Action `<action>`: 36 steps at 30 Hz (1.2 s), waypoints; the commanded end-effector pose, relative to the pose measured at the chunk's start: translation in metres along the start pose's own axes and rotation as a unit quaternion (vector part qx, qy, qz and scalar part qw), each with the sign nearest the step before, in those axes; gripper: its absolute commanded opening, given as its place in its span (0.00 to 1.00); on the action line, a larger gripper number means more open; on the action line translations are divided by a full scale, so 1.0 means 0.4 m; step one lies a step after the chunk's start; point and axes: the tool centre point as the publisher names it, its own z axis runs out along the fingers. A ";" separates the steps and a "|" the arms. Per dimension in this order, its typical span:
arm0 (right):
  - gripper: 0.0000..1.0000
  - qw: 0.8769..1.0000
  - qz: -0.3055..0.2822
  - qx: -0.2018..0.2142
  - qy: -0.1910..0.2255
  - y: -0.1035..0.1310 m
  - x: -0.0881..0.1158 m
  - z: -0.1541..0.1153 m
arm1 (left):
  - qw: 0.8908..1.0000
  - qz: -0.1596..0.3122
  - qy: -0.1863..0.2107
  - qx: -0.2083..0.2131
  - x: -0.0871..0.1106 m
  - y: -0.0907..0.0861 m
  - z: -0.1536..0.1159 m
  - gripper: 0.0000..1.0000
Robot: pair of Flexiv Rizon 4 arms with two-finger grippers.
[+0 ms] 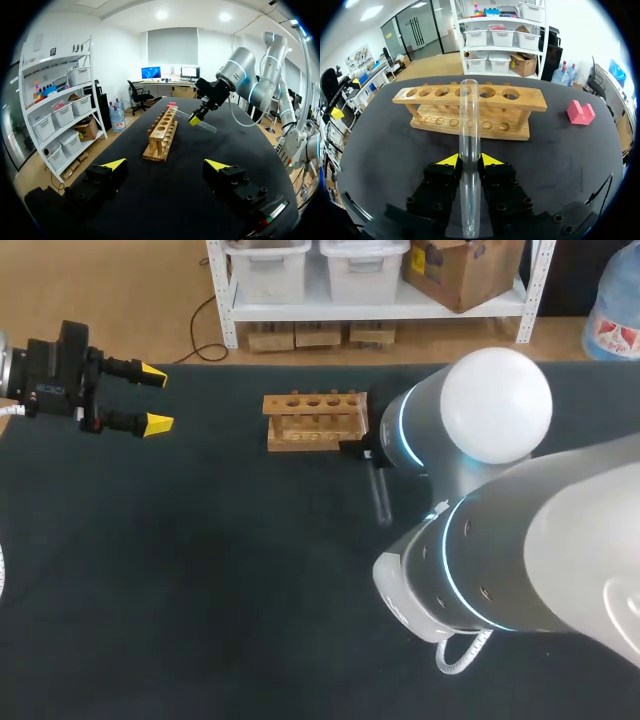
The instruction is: Grasp the test tube, adjust it, and insert it.
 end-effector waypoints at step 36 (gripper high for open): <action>0.00 0.999 0.023 -0.001 -0.029 -0.030 -0.082 -0.056 | 1.000 0.002 -0.002 0.000 0.004 0.001 -0.001 1.00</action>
